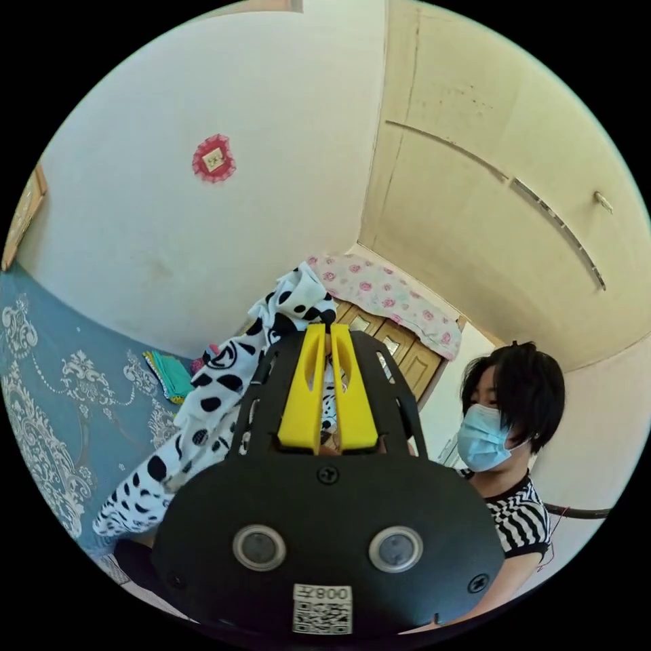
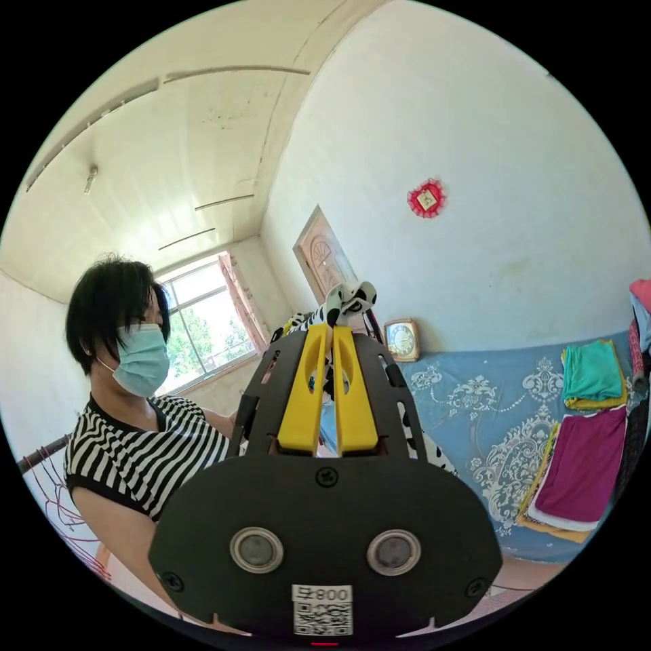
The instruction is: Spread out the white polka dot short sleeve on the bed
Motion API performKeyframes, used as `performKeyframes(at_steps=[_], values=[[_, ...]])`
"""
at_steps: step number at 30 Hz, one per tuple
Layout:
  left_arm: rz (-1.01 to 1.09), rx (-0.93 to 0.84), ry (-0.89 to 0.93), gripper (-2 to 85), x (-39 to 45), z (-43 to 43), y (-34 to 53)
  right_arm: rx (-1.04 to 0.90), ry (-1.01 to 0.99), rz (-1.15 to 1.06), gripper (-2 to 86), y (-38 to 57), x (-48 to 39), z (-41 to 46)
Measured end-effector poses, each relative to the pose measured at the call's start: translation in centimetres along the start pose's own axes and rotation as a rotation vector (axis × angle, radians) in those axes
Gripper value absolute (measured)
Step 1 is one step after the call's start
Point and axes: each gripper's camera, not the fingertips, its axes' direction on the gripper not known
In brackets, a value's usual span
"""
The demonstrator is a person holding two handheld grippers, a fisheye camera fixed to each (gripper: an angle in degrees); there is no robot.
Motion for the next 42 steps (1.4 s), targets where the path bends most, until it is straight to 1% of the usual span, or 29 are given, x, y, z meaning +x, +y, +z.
performKeyframes(at_steps=[6,12,18,23,26,29,31,33,35,37,38,40,41,42], values=[[0.144,0.000,-0.067,1.2,9.8,-3.0,0.2,0.016,-0.039,-0.079,1.2,-0.5,-3.1,-0.7],[0.207,0.013,-0.097,1.2,15.8,-5.7,0.4,0.016,-0.078,-0.137,1.2,-0.2,-3.8,-0.4],[0.268,0.014,-0.149,1.2,19.0,-8.0,0.0,0.023,-0.111,-0.167,1.3,0.5,-1.8,0.7],[0.306,0.006,-0.207,1.2,19.0,-9.6,-1.5,0.002,-0.105,-0.157,1.2,0.6,2.2,2.6],[0.300,-0.001,-0.239,1.3,17.3,-10.5,-2.8,-0.021,-0.095,-0.127,1.2,0.4,6.3,4.6],[0.250,0.002,-0.266,1.3,13.8,-11.6,-4.4,-0.049,-0.083,-0.070,1.3,0.1,11.9,7.4],[0.213,-0.002,-0.299,1.3,10.9,-12.3,-5.6,-0.080,-0.076,-0.011,1.3,-0.1,17.5,10.4],[0.152,-0.011,-0.396,1.3,6.2,-13.3,-7.3,-0.120,-0.055,0.035,1.3,-0.4,22.3,13.1],[0.081,-0.011,-0.440,1.3,1.9,-14.1,-8.7,-0.170,-0.036,0.085,1.4,-0.5,27.3,16.3],[0.012,-0.013,-0.479,1.3,-2.8,-15.0,-10.0,-0.235,0.000,0.155,1.4,-0.2,34.4,20.7],[-0.020,-0.025,-0.523,1.4,-5.9,-15.5,-10.9,-0.254,0.014,0.172,1.4,-0.1,36.3,21.9],[-0.081,-0.033,-0.589,1.6,-11.0,-16.3,-12.1,-0.316,0.061,0.251,1.4,0.7,44.1,26.4],[-0.123,-0.043,-0.621,1.8,-14.6,-16.8,-12.8,-0.323,0.065,0.276,1.5,1.0,46.2,27.5],[-0.164,-0.042,-0.651,2.1,-18.1,-17.4,-13.4,-0.339,0.079,0.327,1.5,1.7,50.4,29.6]])
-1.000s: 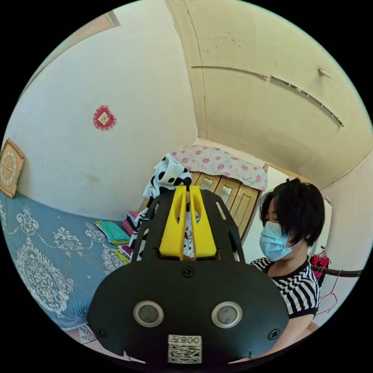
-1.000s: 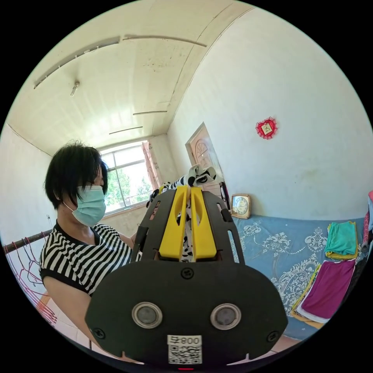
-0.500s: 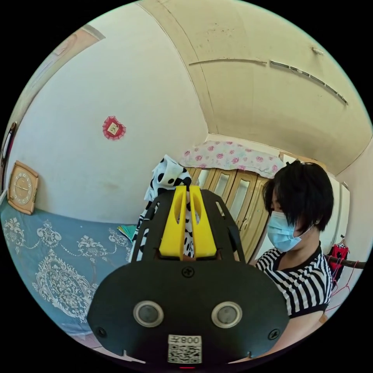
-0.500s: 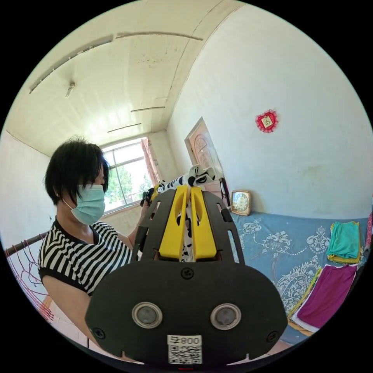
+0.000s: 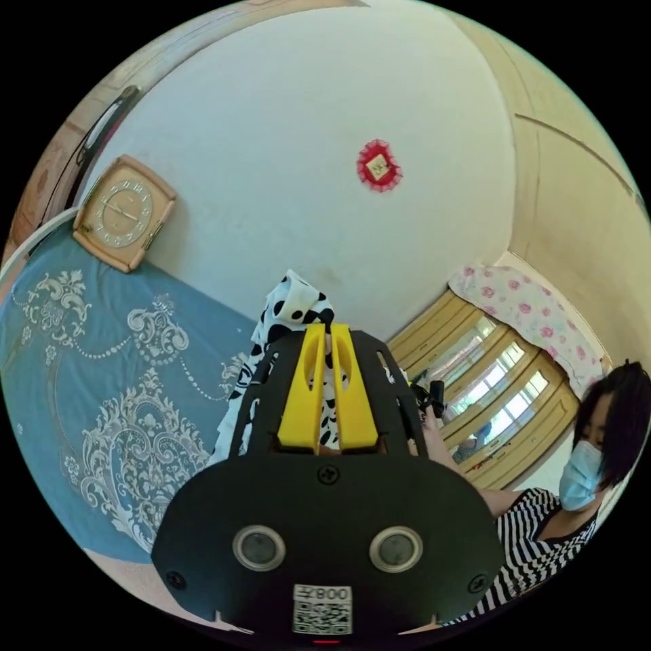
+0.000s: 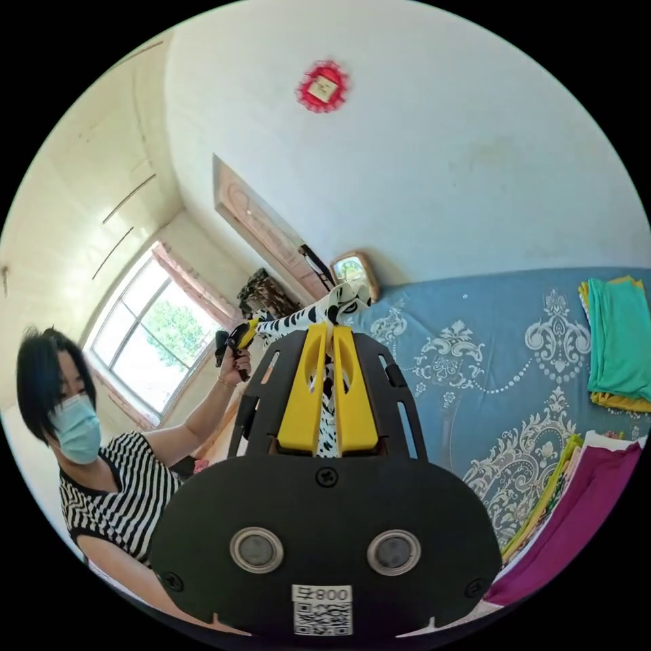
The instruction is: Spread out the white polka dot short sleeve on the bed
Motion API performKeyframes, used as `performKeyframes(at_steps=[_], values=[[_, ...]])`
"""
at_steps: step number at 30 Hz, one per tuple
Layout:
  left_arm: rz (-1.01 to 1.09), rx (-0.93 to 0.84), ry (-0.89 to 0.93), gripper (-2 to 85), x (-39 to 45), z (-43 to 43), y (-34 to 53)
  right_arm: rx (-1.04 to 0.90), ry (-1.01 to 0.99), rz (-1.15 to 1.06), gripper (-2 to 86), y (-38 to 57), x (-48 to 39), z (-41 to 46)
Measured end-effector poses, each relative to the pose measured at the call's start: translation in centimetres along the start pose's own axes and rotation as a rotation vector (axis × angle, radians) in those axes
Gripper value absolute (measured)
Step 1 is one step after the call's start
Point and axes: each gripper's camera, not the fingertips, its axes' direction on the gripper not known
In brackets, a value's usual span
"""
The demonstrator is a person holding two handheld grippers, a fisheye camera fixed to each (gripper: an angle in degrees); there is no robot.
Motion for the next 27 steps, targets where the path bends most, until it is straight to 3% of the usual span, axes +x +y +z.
performKeyframes(at_steps=[4,7,13,23,27], values=[[-0.100,-0.080,-0.084,3.5,-9.7,5.4,-2.9,-0.099,0.056,0.228,1.8,-3.6,14.6,8.8],[-0.193,-0.205,-0.253,5.1,-18.1,9.0,-3.0,-0.212,0.145,0.397,2.0,-2.8,24.6,14.3],[-0.347,-0.250,-0.184,7.2,-30.4,8.0,2.0,-0.216,0.118,0.486,3.0,4.8,36.0,16.4],[-0.571,-0.358,-0.253,8.0,-37.1,-4.8,16.3,-0.453,0.226,0.442,6.2,23.2,32.5,15.5],[-0.688,-0.363,-0.235,8.4,-39.7,-6.6,20.1,-0.548,0.358,0.396,6.5,27.9,30.8,17.4]])
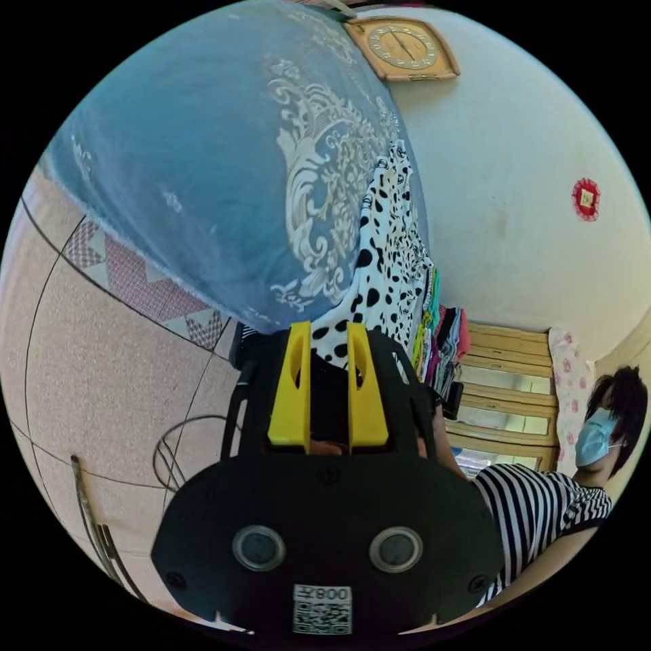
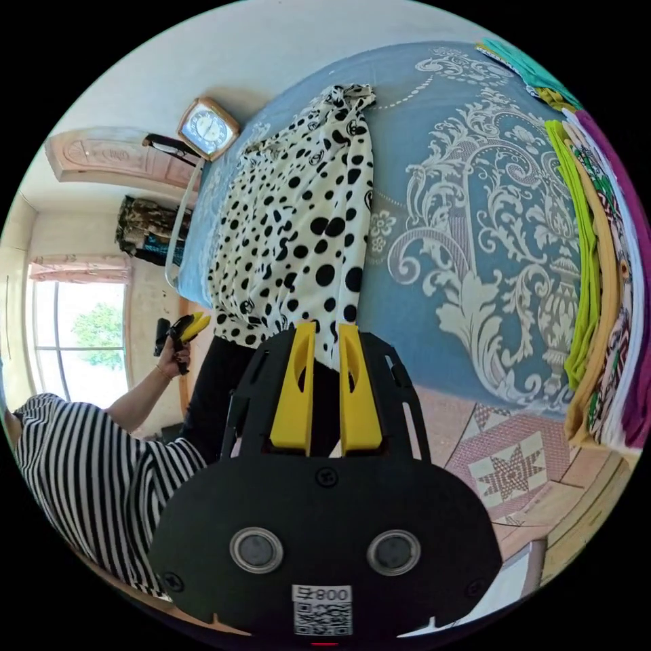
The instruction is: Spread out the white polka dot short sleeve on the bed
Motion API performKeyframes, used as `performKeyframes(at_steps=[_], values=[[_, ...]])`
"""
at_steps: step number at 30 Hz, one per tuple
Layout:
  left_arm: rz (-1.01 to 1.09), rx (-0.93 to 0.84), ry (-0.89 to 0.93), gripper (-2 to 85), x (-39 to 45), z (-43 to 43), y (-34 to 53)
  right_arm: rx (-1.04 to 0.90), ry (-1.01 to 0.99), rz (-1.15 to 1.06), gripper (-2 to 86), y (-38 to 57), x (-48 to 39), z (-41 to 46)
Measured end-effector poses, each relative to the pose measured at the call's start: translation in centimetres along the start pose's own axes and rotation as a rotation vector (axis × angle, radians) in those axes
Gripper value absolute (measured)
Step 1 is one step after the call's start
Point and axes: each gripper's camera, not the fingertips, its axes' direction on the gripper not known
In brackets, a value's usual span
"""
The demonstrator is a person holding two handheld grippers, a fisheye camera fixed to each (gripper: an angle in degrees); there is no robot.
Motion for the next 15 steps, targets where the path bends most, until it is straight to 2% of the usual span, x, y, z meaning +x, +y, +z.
performKeyframes(at_steps=[7,15], values=[[-0.048,-0.029,-0.004,8.5,-4.5,1.2,-2.4,-0.053,0.202,-0.027,6.3,0.8,0.1,5.3],[-0.115,-0.020,0.083,8.5,-9.7,1.7,-6.1,-0.090,0.230,-0.016,3.3,0.7,1.9,7.7]])
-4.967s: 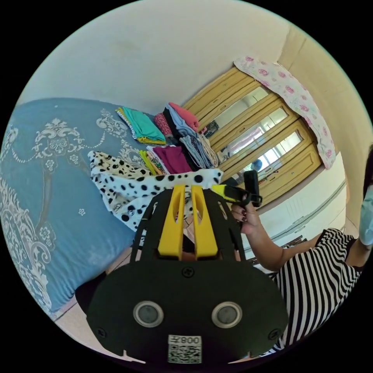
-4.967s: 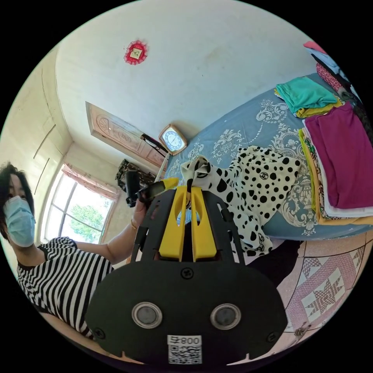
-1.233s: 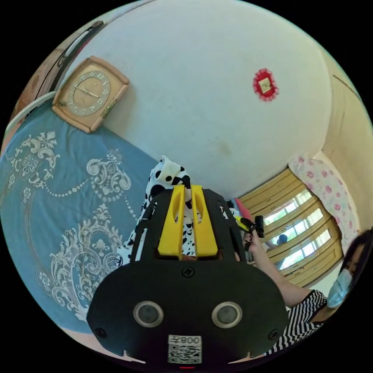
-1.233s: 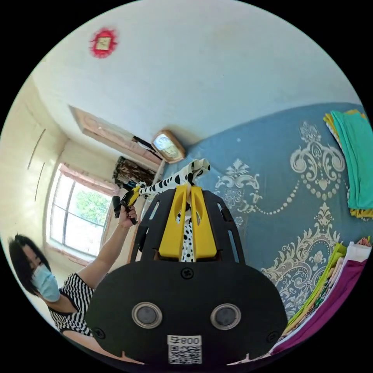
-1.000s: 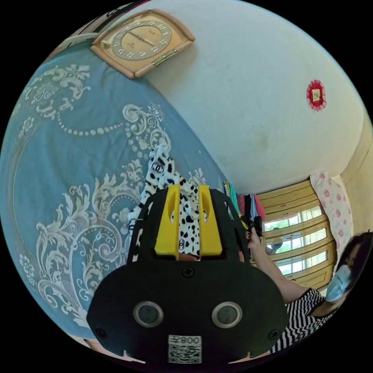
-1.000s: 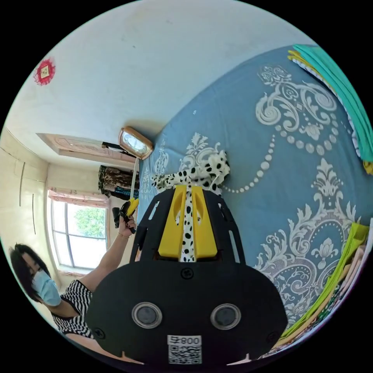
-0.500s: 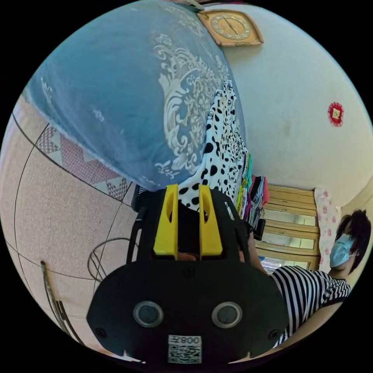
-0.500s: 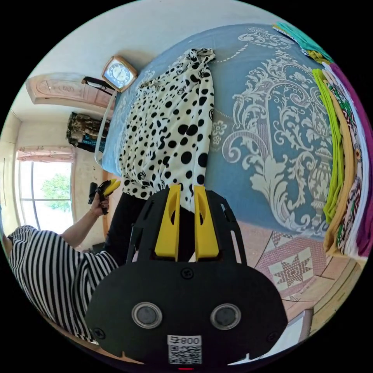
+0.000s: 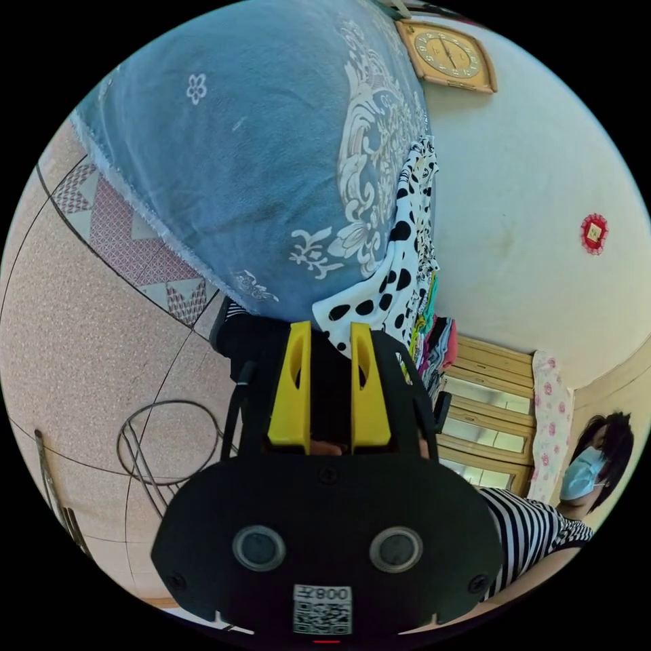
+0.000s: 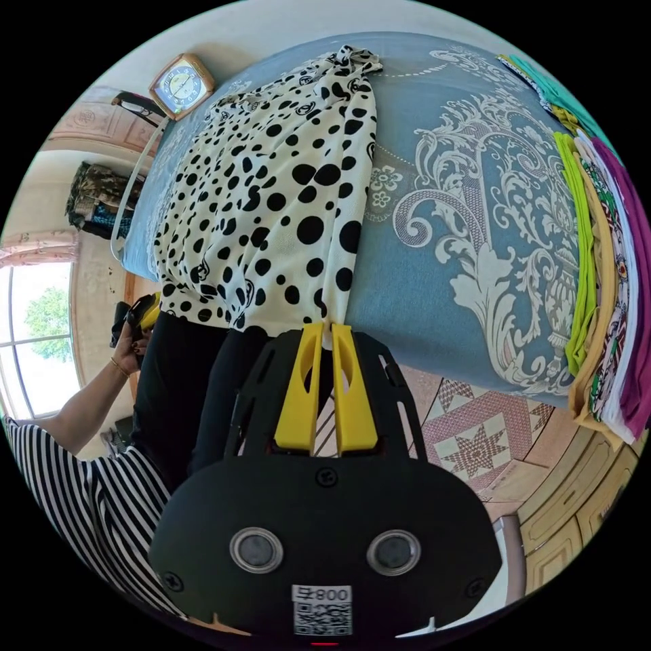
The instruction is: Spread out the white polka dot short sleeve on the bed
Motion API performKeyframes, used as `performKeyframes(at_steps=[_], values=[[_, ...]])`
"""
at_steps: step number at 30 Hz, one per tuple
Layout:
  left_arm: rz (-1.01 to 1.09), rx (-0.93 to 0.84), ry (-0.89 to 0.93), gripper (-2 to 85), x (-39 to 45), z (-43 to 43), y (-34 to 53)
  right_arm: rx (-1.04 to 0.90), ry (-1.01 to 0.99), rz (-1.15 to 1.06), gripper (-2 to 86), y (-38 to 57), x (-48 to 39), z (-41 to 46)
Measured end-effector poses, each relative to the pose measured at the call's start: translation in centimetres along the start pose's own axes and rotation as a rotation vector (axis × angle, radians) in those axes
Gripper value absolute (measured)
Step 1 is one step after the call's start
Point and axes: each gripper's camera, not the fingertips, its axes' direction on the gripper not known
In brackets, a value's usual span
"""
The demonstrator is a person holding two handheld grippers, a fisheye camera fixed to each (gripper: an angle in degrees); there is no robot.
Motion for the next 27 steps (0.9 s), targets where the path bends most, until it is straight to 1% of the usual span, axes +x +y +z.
performKeyframes(at_steps=[6,13,18,20,23,25,26,27], values=[[-0.013,0.003,0.029,8.3,-2.2,-0.8,-1.8,0.015,0.028,0.002,5.5,0.9,-0.1,0.5],[-0.010,0.006,0.049,8.1,-3.7,-1.8,-3.1,-0.002,0.112,0.013,2.5,1.5,0.0,0.4],[-0.010,0.019,0.063,8.0,-4.6,-2.8,-3.4,-0.037,0.081,0.010,0.9,2.1,0.6,-1.0],[-0.012,0.033,0.074,8.0,-4.9,-3.3,-3.3,-0.033,0.002,-0.011,0.6,2.6,0.8,-2.6],[-0.015,0.061,0.093,8.1,-5.4,-4.3,-3.0,0.034,-0.180,-0.045,0.4,3.5,1.5,-7.1],[-0.026,0.081,0.113,8.2,-5.8,-4.8,-2.7,0.098,-0.382,-0.055,0.2,4.3,2.8,-11.4],[-0.033,0.097,0.136,8.4,-6.1,-5.0,-2.5,0.125,-0.435,-0.056,0.2,4.5,3.1,-12.5],[-0.044,0.112,0.164,8.6,-6.4,-5.1,-2.3,0.176,-0.528,-0.058,0.2,4.9,3.9,-14.7]])
